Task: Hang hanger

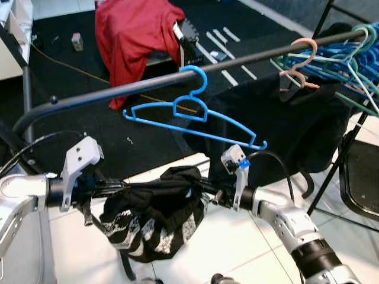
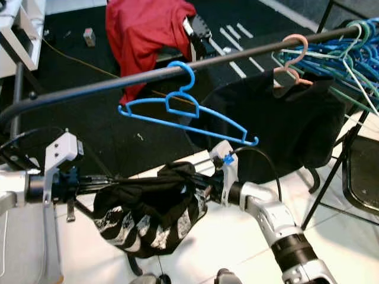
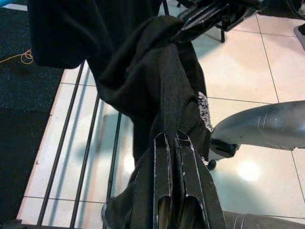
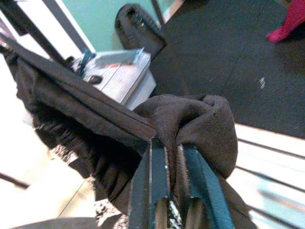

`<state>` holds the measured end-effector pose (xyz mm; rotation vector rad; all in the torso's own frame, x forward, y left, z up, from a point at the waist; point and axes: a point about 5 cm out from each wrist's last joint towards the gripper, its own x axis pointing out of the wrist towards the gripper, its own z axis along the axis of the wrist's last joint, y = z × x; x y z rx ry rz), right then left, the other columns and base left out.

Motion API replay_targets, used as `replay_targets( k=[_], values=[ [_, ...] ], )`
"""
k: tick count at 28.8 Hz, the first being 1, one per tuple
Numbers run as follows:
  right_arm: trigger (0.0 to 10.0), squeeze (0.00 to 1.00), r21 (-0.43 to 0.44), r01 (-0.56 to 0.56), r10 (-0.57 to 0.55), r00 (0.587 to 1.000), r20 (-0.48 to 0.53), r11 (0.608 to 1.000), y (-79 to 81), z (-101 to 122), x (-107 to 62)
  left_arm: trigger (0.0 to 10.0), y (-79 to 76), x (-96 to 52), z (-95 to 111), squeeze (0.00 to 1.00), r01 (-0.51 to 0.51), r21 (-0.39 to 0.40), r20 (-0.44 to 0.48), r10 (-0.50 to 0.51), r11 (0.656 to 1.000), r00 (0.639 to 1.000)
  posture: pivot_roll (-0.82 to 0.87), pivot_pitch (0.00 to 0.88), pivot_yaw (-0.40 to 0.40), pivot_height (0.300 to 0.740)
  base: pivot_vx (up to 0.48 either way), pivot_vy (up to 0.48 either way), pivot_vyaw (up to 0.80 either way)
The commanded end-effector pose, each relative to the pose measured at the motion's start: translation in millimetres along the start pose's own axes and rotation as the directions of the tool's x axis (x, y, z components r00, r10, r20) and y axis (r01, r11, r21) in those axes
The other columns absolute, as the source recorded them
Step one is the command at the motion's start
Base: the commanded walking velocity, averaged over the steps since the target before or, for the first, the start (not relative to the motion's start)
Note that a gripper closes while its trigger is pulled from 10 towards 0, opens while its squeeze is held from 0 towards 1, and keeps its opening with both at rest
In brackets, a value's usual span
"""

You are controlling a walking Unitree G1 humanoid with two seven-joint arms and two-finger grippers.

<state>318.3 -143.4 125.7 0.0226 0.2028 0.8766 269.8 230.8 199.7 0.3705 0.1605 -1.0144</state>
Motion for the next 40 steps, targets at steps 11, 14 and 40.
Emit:
replay_targets(
  k=[11, 14, 40],
  values=[
    [10.0, 0.0, -0.008, 0.12, -0.12, 0.989, -0.08, 0.993, -8.2, -28, -14.1, 0.0, 3.7, -4.7, 25, 0.0, -0.013, -0.016, 0.137, 0.015, 1.0, 0.99, -0.04, 0.191, 0.026, 0.74, 0.0, 0.0, 0.0],
    [10.0, 0.0, -0.011, 0.118, -0.118, 0.99, -0.08, 0.993, -6.6, -31, -13.2, 0.0, 3.9, -4.5, 27, 0.0, -0.008, -0.006, 0.143, 0.008, 1.0, 0.99, -0.04, 0.19, 0.026, 0.74, 0.0, 0.0, 0.0],
    [10.0, 0.0, -0.174, 0.023, 0.042, 0.931, 0.362, 0.984, 41.0, 3, -15.6, 0.0, -1.9, 18.4, 33, 0.0, 0.03, 0.019, 0.139, -0.033, 0.999, 0.99, -0.04, 0.196, 0.056, 0.74, 0.0, 0.0, 0.0]
  ],
)
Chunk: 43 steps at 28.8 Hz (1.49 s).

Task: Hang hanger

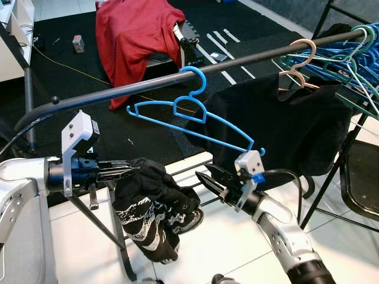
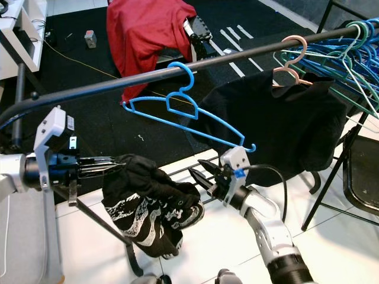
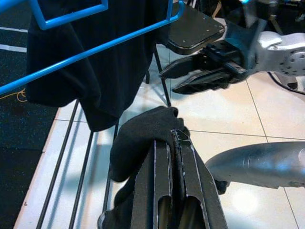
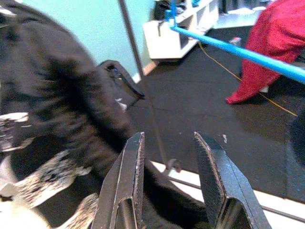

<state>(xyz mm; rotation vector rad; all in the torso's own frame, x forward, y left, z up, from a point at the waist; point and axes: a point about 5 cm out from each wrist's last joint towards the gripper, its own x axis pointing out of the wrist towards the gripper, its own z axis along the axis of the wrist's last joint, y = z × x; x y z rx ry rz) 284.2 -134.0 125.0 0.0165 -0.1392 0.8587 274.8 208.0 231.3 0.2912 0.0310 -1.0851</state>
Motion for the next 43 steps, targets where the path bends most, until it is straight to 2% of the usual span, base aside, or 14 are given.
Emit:
replay_targets(
  k=[1, 5, 6, 7, 8, 13, 15, 17, 19, 20, 29, 32, 33, 43],
  values=[
    [10.0, 0.0, -0.029, -0.024, 0.026, 0.997, 0.076, 0.999, 7.6, 11, 1.3, 0.0, -2.3, 6.5, -5, 0.0, -0.014, 0.015, -0.012, 0.014, 1.0, 1.0, -0.04, 0.196, 0.056, 0.74, 0.0, 0.0, 0.0],
    [10.0, 0.0, -0.061, -0.02, 0.03, 0.986, 0.162, 0.998, 14.3, 29, 2.5, 0.0, 0.0, 13.2, -13, 0.0, -0.069, 0.025, -0.031, 0.07, 0.997, 0.997, -0.07, 0.195, 0.065, 0.74, 0.0, 0.0, 0.0],
    [10.0, 0.47, -0.071, -0.036, 0.052, 0.968, 0.247, 0.997, 25.3, 48, 6.7, 0.0, 3.4, 18.7, -22, 0.0, -0.137, 0.036, -0.056, 0.139, 0.99, 0.989, -0.07, 0.193, 0.067, 0.74, 0.0, 0.0, 0.0],
    [10.0, 0.47, -0.071, -0.036, 0.052, 0.968, 0.247, 0.997, 25.3, 48, 6.7, 0.0, 3.4, 18.7, -22, 0.0, -0.137, 0.036, -0.056, 0.139, 0.99, 0.989, -0.07, 0.193, 0.067, 0.74, 0.0, 0.0, 0.0],
    [10.0, 1.0, -0.07, -0.041, 0.062, 0.943, 0.326, 0.997, 33.5, 64, 11.9, 0.0, 7.3, 22.3, -29, 0.0, -0.208, 0.038, -0.066, 0.211, 0.977, 0.975, -0.06, 0.193, 0.066, 0.74, 0.0, 0.0, 0.0],
    [10.0, 1.0, -0.069, -0.014, 0.042, 0.903, 0.427, 0.997, 31.6, 86, 17.9, 0.0, 7.0, 25.1, -33, 0.04, -0.24, 0.023, -0.068, 0.241, 0.97, 0.968, -0.06, 0.191, 0.067, 0.74, 0.0, 0.0, 0.0],
    [10.0, 0.99, -0.107, 0.166, -0.111, 0.91, 0.399, 0.98, -6.4, 109, 21.4, 0.0, 5.0, 28.5, -34, 0.0, -0.266, 0.005, -0.029, 0.266, 0.964, 0.963, -0.07, 0.188, 0.057, 0.74, 0.0, 0.0, 0.0],
    [10.0, 0.99, -0.107, 0.166, -0.111, 0.91, 0.399, 0.98, -6.4, 109, 21.4, 0.0, 5.0, 28.5, -34, 0.0, -0.266, 0.005, -0.029, 0.266, 0.964, 0.963, -0.07, 0.188, 0.057, 0.74, 0.0, 0.0, 0.0],
    [10.0, 0.77, -0.126, 0.223, -0.162, 0.913, 0.373, 0.967, -19.4, 114, 19.6, 0.0, 4.1, 29.1, -34, 0.0, -0.268, 0.001, -0.016, 0.268, 0.963, 0.963, -0.07, 0.188, 0.055, 0.74, 0.0, 0.0, 0.0],
    [10.0, 0.0, -0.151, 0.268, -0.202, 0.914, 0.352, 0.951, -33.0, 118, 13.8, 0.0, 4.0, 28.7, -33, 0.0, -0.276, -0.013, -0.002, 0.276, 0.961, 0.961, -0.07, 0.19, 0.054, 0.74, 0.0, 0.0, 0.0],
    [10.0, 0.0, -0.136, 0.321, -0.259, 0.903, 0.344, 0.937, -58.8, 128, -1.3, 0.0, 2.2, 30.4, -34, 0.0, -0.293, -0.037, 0.026, 0.294, 0.955, 0.955, -0.07, 0.193, 0.054, 0.74, 0.0, 0.0, 0.0],
    [10.0, 0.0, -0.112, 0.303, -0.256, 0.915, 0.312, 0.947, -65.9, 126, -3.3, 1.5, 2.2, 31.8, -35, 0.0, -0.304, -0.035, 0.028, 0.305, 0.952, 0.952, -0.07, 0.193, 0.054, 0.74, 0.0, 0.0, 0.0],
    [10.0, 0.0, -0.087, 0.266, -0.233, 0.931, 0.28, 0.96, -73.4, 125, -3.7, 10.0, 4.6, 33.6, -35, 0.0, -0.337, -0.023, 0.03, 0.337, 0.941, 0.941, -0.06, 0.199, 0.054, 0.74, 0.0, 0.0, 0.0],
    [10.0, 0.0, -0.072, 0.126, -0.116, 0.985, 0.129, 0.989, -111.6, 127, 3.2, 10.0, 15.3, 27.2, -31, 0.0, -0.449, 0.016, 0.043, 0.448, 0.893, 0.893, -0.05, 0.232, 0.047, 0.74, 0.0, 0.0, 0.0]
  ],
)
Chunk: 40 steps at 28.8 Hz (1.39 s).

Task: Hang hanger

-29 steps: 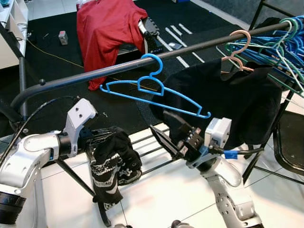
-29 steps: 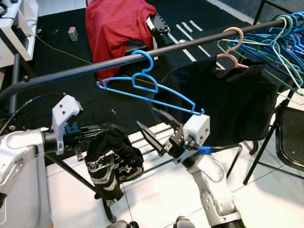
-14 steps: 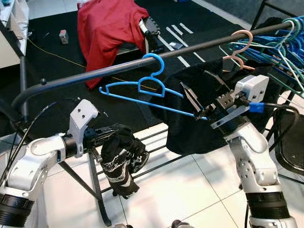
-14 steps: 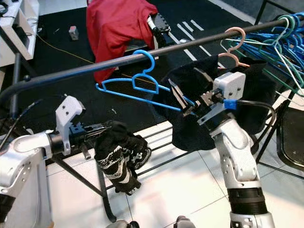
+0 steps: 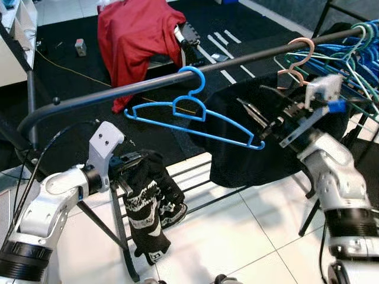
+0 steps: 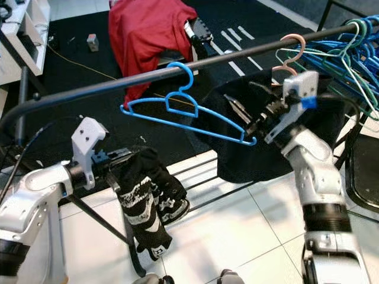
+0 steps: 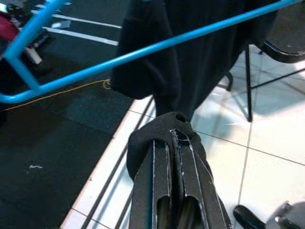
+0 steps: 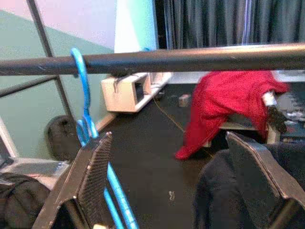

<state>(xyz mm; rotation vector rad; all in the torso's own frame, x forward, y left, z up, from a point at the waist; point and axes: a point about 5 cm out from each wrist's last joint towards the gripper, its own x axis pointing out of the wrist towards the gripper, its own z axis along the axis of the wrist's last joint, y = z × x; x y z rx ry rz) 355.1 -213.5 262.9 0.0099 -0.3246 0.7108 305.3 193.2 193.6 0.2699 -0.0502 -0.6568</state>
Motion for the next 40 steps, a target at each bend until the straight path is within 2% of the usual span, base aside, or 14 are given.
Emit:
replay_targets(
  k=[1, 7, 9, 14, 20, 25, 28, 29, 35, 40],
  values=[
    [10.0, 0.0, 0.015, -0.036, 0.037, 0.997, -0.065, 0.999, -5.4, -6, 1.4, 10.0, 6.6, -6.7, 5, 0.0, -0.044, 0.023, 0.022, 0.043, 0.999, 0.999, -0.05, 0.239, 0.043, 0.74, 0.0, 0.0, 0.0],
    [10.0, 0.0, -0.002, -0.094, 0.093, 0.991, -0.098, 0.996, -13.2, 1, 12.6, 10.0, 4.9, -10.5, 6, 0.0, -0.061, 0.013, 0.034, 0.061, 0.998, 0.998, -0.05, 0.26, 0.027, 0.74, 0.0, 0.0, 0.0],
    [10.0, 0.0, -0.019, -0.14, 0.138, 0.987, -0.081, 0.99, -14.7, 9, 21.1, 10.0, 1.7, -11.6, 8, 0.0, -0.071, -0.001, 0.06, 0.07, 0.998, 0.996, -0.06, 0.268, 0.02, 0.74, 0.0, 0.0, 0.0],
    [10.0, 0.0, -0.029, -0.203, 0.202, 0.979, -0.036, 0.979, -12.7, 20, 28.6, 10.0, -3.9, -12.4, 13, 0.0, -0.073, -0.025, 0.11, 0.075, 0.997, 0.991, -0.06, 0.282, 0.003, 0.74, 0.0, 0.0, 0.0],
    [10.0, 0.0, -0.036, -0.274, 0.274, 0.962, 0.006, 0.961, -11.9, 28, 30.3, 10.0, -14.2, -15.2, 15, 0.0, -0.051, -0.053, 0.148, 0.058, 0.997, 0.987, -0.06, 0.294, -0.015, 0.74, 0.0, 0.0, 0.0],
    [10.0, 0.0, -0.016, -0.324, 0.324, 0.946, -0.018, 0.946, -8.8, 21, 28.3, 10.0, -16.6, -14.7, 15, 0.0, -0.041, -0.061, 0.146, 0.05, 0.997, 0.988, -0.06, 0.3, -0.012, 0.74, 0.0, 0.0, 0.0],
    [10.0, 0.0, 0.019, -0.401, 0.401, 0.915, -0.053, 0.916, -2.9, 10, 29.2, 10.0, -19.0, -12.4, 16, 0.0, -0.029, -0.063, 0.146, 0.038, 0.998, 0.989, -0.05, 0.298, -0.015, 0.74, 0.0, 0.0, 0.0],
    [10.0, 0.0, 0.03, -0.42, 0.421, 0.906, -0.033, 0.907, 0.6, 10, 32.7, 10.0, -20.5, -11.1, 18, 0.0, -0.025, -0.064, 0.151, 0.034, 0.998, 0.988, -0.05, 0.295, -0.022, 0.74, 0.0, 0.0, 0.0],
    [10.0, 0.0, 0.033, -0.432, 0.433, 0.901, -0.029, 0.901, 2.4, 9, 34.2, 10.0, -21.6, -11.2, 18, 0.0, -0.023, -0.066, 0.153, 0.033, 0.998, 0.988, -0.05, 0.295, -0.022, 0.74, 0.0, 0.0, 0.0],
    [10.0, 0.0, 0.013, -0.421, 0.421, 0.904, -0.078, 0.907, 5.4, 5, 45.5, 10.0, -21.0, -11.1, 18, 0.0, -0.02, -0.063, 0.144, 0.029, 0.998, 0.989, -0.05, 0.308, -0.025, 0.74, 0.0, 0.0, 0.0]
  ],
)
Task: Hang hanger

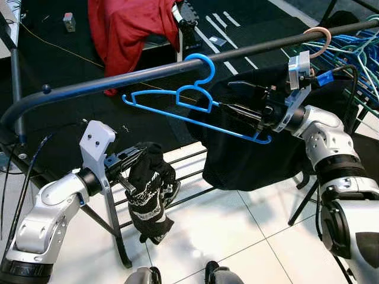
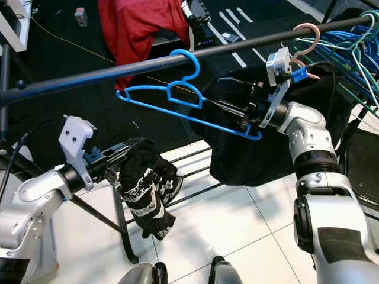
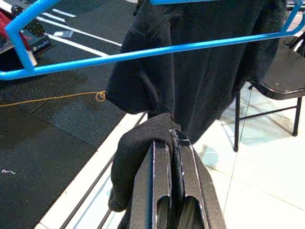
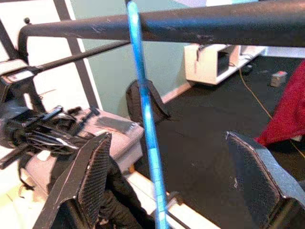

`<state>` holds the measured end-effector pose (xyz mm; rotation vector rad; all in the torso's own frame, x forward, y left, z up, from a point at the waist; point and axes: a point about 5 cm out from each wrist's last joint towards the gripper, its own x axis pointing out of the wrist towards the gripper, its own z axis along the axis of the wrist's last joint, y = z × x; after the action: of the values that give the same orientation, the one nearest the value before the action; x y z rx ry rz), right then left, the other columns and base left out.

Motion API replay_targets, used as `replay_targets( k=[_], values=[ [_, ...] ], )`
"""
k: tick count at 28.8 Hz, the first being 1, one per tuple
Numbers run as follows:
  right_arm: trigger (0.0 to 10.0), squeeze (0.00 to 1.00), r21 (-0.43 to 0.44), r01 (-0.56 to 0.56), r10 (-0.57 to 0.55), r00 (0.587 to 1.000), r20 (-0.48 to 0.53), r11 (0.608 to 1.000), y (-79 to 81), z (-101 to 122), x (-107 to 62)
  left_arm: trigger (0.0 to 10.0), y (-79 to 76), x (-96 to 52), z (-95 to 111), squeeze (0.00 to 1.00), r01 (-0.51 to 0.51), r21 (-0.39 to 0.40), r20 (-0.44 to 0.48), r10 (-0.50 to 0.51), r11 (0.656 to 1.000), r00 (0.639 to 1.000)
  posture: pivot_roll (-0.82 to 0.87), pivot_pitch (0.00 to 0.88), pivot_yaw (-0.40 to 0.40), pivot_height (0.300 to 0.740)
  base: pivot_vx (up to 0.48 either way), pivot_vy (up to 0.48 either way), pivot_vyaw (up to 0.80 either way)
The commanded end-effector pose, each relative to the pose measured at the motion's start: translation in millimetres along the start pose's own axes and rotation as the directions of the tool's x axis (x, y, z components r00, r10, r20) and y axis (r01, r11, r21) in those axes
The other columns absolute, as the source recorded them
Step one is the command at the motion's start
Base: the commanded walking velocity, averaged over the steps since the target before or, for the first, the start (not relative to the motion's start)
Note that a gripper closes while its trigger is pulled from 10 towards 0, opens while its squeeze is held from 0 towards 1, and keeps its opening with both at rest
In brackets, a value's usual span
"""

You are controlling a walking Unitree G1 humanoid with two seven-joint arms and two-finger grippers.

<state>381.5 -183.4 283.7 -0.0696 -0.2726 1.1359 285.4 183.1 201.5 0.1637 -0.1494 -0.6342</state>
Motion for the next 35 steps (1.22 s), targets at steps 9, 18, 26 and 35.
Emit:
replay_targets(
  k=[9, 18, 26, 35],
  values=[
    [10.0, 0.0, 0.009, -0.052, 0.053, 0.994, -0.099, 0.999, 3.7, -5, 26.2, 10.0, -3.5, -0.5, 5, 0.0, 0.02, 0.004, 0.015, -0.02, 1.0, 1.0, -0.06, 0.325, -0.051, 0.74, 0.0, 0.0, 0.0],
    [10.0, 0.0, 0.007, -0.099, 0.099, 0.989, -0.107, 0.995, 6.8, 3, 43.9, 10.0, -3.0, -3.4, 5, 0.0, 0.011, 0.004, 0.009, -0.011, 1.0, 1.0, -0.06, 0.331, -0.067, 0.74, 0.0, 0.0, 0.0],
    [9.7, 0.0, -0.049, -0.131, 0.123, 0.982, -0.147, 0.99, 8.3, 17, 61.2, 10.0, -1.9, -4.4, 6, 0.0, 0.016, 0.01, 0.001, -0.016, 1.0, 1.0, -0.06, 0.331, -0.071, 0.74, 0.0, 0.0, 0.0],
    [0.0, 0.0, -0.062, -0.135, 0.123, 0.979, -0.164, 0.989, 7.9, 20, 63.2, 10.0, -1.8, -3.3, 5, 0.0, 0.022, 0.009, -0.002, -0.022, 1.0, 1.0, -0.06, 0.326, -0.069, 0.74, 0.0, 0.0, 0.0]
  ],
)
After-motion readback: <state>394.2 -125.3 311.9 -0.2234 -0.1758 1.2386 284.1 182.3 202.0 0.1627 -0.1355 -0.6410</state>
